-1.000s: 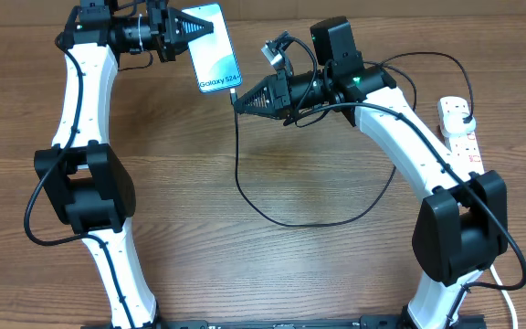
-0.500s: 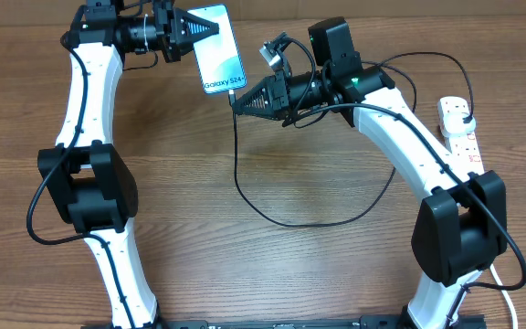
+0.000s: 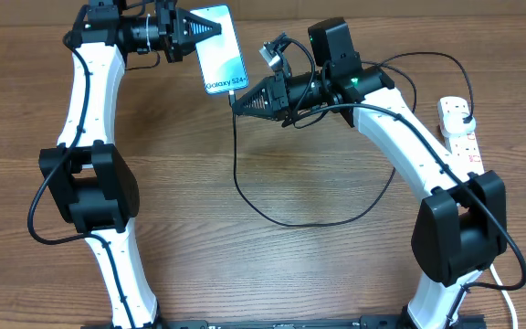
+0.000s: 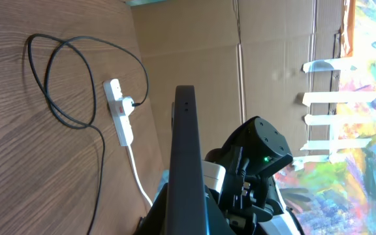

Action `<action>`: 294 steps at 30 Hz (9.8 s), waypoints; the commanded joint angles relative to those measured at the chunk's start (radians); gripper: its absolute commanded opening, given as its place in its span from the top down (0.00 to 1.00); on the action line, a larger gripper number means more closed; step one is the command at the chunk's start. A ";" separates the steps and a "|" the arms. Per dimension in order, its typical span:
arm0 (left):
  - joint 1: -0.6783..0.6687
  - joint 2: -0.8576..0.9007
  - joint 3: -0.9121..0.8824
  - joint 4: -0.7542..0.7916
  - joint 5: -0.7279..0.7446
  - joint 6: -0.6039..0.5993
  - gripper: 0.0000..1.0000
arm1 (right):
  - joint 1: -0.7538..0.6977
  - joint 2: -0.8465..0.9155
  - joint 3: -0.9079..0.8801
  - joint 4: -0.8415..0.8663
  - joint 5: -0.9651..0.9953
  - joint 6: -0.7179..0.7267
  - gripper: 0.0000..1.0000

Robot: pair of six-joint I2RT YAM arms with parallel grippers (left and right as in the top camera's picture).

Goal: Plug charger to phone and switch on socket

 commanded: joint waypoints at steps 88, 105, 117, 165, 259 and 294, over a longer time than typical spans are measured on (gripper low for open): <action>-0.017 -0.003 0.019 0.002 -0.010 0.037 0.96 | 0.014 -0.010 0.005 0.010 0.107 -0.003 0.96; -0.010 -0.003 0.019 -0.296 -0.583 0.178 0.96 | 0.041 -0.008 0.004 -0.187 0.564 -0.066 0.96; 0.118 -0.003 0.019 -0.438 -0.845 0.190 0.96 | 0.077 0.014 0.016 -0.209 0.709 -0.075 0.60; 0.155 -0.003 0.019 -0.525 -0.844 0.253 0.96 | 0.100 0.546 0.172 0.125 0.586 0.116 0.57; 0.050 -0.003 0.028 0.561 0.073 -0.715 0.96 | 0.048 -0.041 0.120 0.013 0.141 -0.097 0.96; 0.069 -0.003 0.028 0.560 -0.001 -0.702 0.96 | 0.041 -0.041 0.120 0.074 0.085 -0.101 0.96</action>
